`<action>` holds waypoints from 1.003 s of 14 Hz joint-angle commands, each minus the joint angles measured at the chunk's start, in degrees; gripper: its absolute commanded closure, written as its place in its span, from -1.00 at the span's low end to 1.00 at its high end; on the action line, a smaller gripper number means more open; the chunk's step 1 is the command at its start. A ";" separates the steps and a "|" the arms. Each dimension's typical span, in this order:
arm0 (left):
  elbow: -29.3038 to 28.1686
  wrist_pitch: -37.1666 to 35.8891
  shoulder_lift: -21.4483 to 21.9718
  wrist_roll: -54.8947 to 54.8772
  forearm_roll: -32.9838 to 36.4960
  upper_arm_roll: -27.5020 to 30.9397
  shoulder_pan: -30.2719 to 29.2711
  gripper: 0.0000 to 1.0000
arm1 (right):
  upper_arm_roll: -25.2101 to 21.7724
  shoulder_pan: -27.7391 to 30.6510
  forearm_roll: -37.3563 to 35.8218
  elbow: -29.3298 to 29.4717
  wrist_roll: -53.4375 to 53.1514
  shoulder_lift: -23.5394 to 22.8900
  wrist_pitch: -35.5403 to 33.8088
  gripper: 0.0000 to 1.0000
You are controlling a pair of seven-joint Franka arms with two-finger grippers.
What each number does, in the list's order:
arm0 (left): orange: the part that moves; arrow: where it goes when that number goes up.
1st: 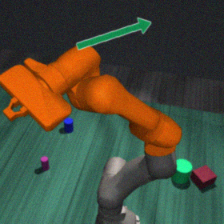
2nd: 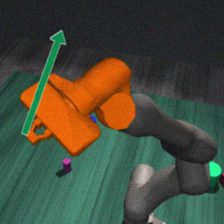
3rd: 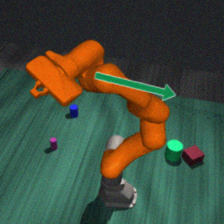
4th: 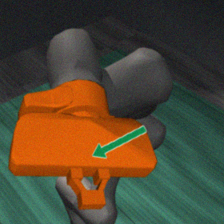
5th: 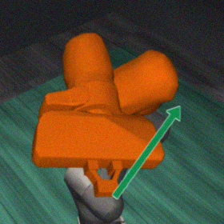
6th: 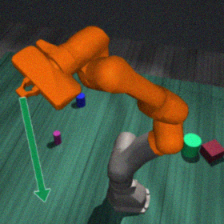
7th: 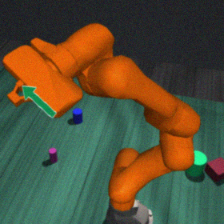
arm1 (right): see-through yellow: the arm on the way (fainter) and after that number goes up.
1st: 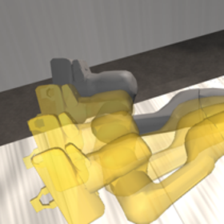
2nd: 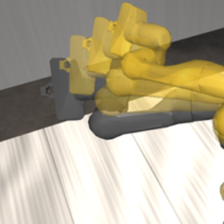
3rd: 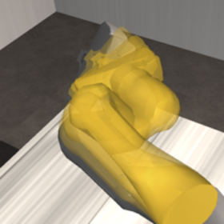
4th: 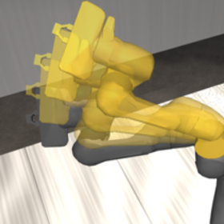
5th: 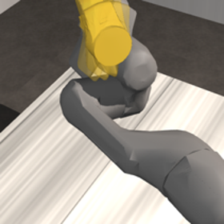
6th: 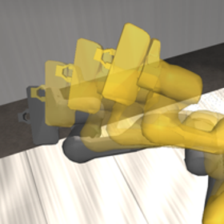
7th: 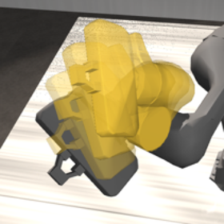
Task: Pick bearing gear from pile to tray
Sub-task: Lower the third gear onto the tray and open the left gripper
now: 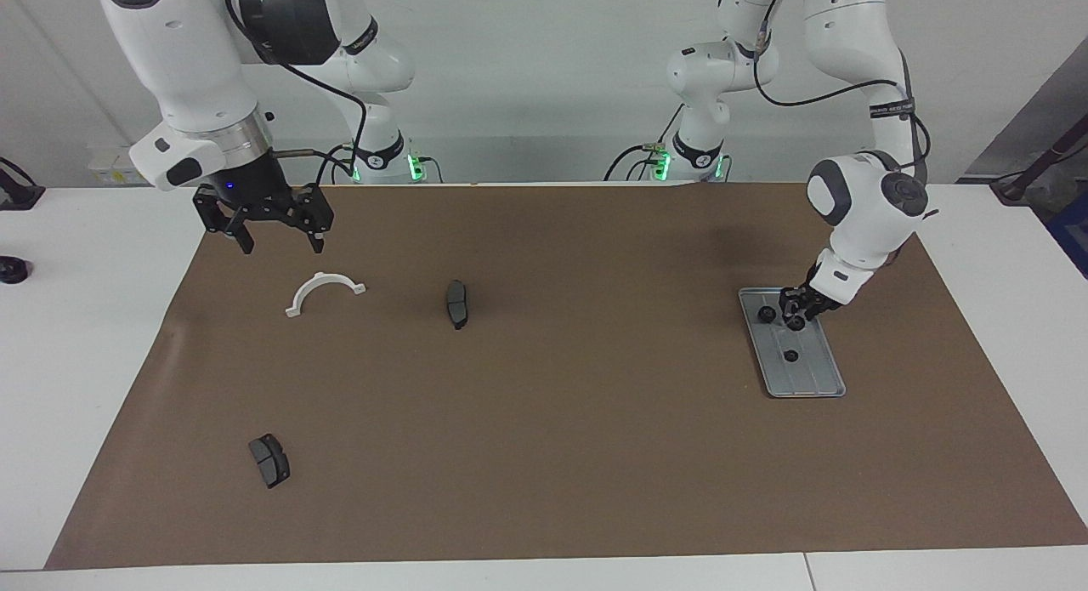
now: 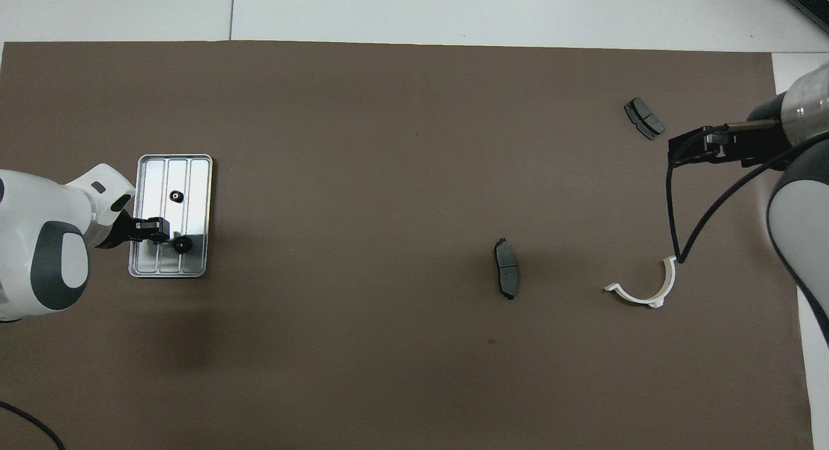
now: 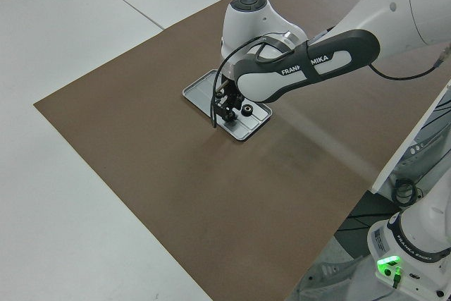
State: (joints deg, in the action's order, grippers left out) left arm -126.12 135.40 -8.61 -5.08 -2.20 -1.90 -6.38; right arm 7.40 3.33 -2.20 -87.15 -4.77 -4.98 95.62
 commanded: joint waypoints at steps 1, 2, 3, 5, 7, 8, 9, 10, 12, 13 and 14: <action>1.39 -2.14 2.80 -0.46 -0.79 -0.22 2.33 -1.00 | 0.33 0.45 0.36 -1.97 0.47 1.46 1.06 -1.00; 2.88 -4.94 3.76 -0.28 -0.61 -0.21 3.12 -1.00 | 0.33 0.45 0.36 -1.97 0.47 1.46 1.06 -1.00; 4.20 -7.84 4.21 -0.20 -0.18 -0.13 4.26 -1.00 | 0.33 0.45 0.36 -1.97 0.47 1.46 1.06 -1.00; 4.83 -12.59 5.44 0.94 0.09 -0.21 7.25 -1.00 | 0.33 0.45 0.36 -1.97 0.47 1.46 1.06 -1.00; 4.65 -15.85 6.58 5.49 0.09 -0.21 11.11 -1.00 | 0.33 0.45 0.36 -1.97 0.47 1.46 1.06 -1.00; 4.82 -16.56 7.11 7.52 0.09 -0.21 12.70 -1.00 | 0.33 0.45 0.36 -1.97 0.47 1.46 1.06 -1.00; 5.35 -16.92 7.81 8.15 0.18 -0.21 12.97 -1.00 | 0.33 0.45 0.36 -1.97 0.47 1.46 1.06 -1.00; 7.01 -18.57 8.60 8.15 0.18 -0.30 12.98 -1.00 | 0.33 0.45 0.36 -1.97 0.47 1.46 1.06 -1.00; 14.54 -26.81 8.44 8.33 0.09 -0.39 12.28 -1.00 | 0.33 0.45 0.36 -1.97 0.47 1.46 1.06 -1.00; 17.54 -30.16 8.61 8.33 0.09 -0.39 12.10 -1.00 | 0.33 0.45 0.36 -1.97 0.47 1.46 1.06 -1.00; 18.96 -32.19 9.13 8.24 0.09 -0.04 12.10 -1.00 | 0.33 0.45 0.36 -1.97 0.47 1.46 1.06 -1.00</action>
State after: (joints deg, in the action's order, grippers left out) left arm -111.84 109.10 -0.13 2.76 -2.20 -2.28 6.20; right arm 7.41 3.33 -2.20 -87.17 -4.77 -4.98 95.62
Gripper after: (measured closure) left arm 0.000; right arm 0.000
